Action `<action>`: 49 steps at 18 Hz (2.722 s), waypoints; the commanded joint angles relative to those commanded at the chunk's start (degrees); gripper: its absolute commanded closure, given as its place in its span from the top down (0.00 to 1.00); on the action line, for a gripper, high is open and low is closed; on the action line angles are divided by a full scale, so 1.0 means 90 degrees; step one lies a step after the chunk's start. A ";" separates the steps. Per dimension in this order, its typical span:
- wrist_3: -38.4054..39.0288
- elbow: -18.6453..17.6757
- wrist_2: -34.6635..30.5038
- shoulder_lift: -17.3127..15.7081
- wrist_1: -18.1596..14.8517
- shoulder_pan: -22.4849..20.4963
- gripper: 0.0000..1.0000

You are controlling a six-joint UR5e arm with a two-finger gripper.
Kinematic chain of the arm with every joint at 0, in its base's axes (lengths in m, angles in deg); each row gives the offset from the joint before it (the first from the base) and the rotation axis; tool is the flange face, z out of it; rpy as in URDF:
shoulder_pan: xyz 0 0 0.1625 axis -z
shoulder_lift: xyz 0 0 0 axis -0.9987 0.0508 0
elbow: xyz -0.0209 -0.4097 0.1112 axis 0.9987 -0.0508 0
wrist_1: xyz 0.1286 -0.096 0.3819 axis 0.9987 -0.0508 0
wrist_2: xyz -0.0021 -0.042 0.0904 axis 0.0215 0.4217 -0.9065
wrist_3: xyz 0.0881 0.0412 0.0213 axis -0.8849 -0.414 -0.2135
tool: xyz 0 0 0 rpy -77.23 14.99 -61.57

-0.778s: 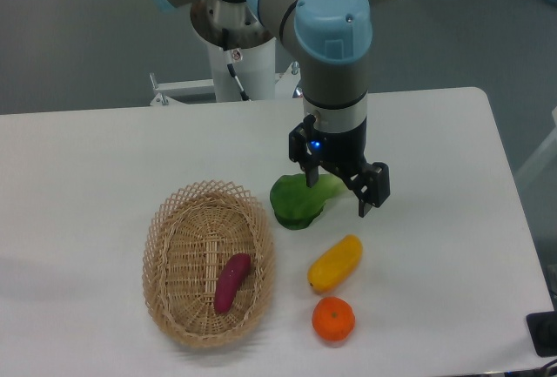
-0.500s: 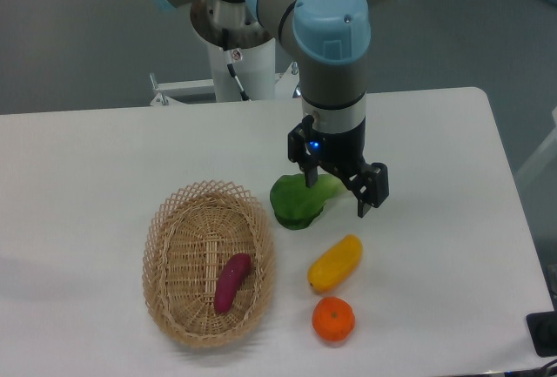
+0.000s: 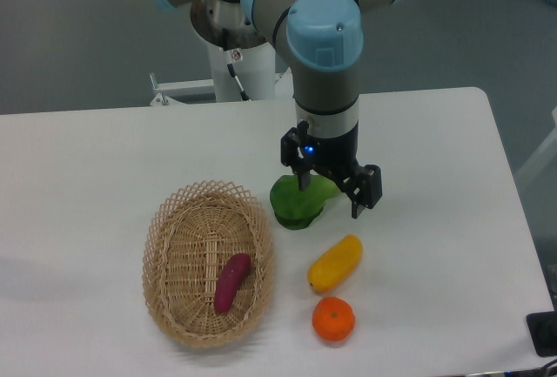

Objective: Pick up the sweet potato from the basket

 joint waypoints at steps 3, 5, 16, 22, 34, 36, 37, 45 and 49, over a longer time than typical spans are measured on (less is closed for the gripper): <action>0.0420 0.0000 -0.0059 0.0156 0.0000 0.0167 1.00; 0.0936 0.0000 -0.0001 0.0234 0.0010 0.0372 1.00; 0.2344 -0.0956 0.0068 0.0733 0.1570 0.0792 1.00; 0.2423 -0.1006 0.0049 0.1074 0.1670 0.0968 1.00; 0.2638 -0.0850 -0.0020 0.1641 0.1777 0.1232 1.00; 0.2629 -0.0830 -0.0020 0.1660 0.1777 0.1232 1.00; 0.2629 -0.0840 -0.0020 0.1689 0.1768 0.1232 1.00; 0.2638 -0.0821 -0.0098 0.1797 0.1787 0.1300 1.00; 0.2619 -0.0811 -0.0108 0.1846 0.1797 0.1301 1.00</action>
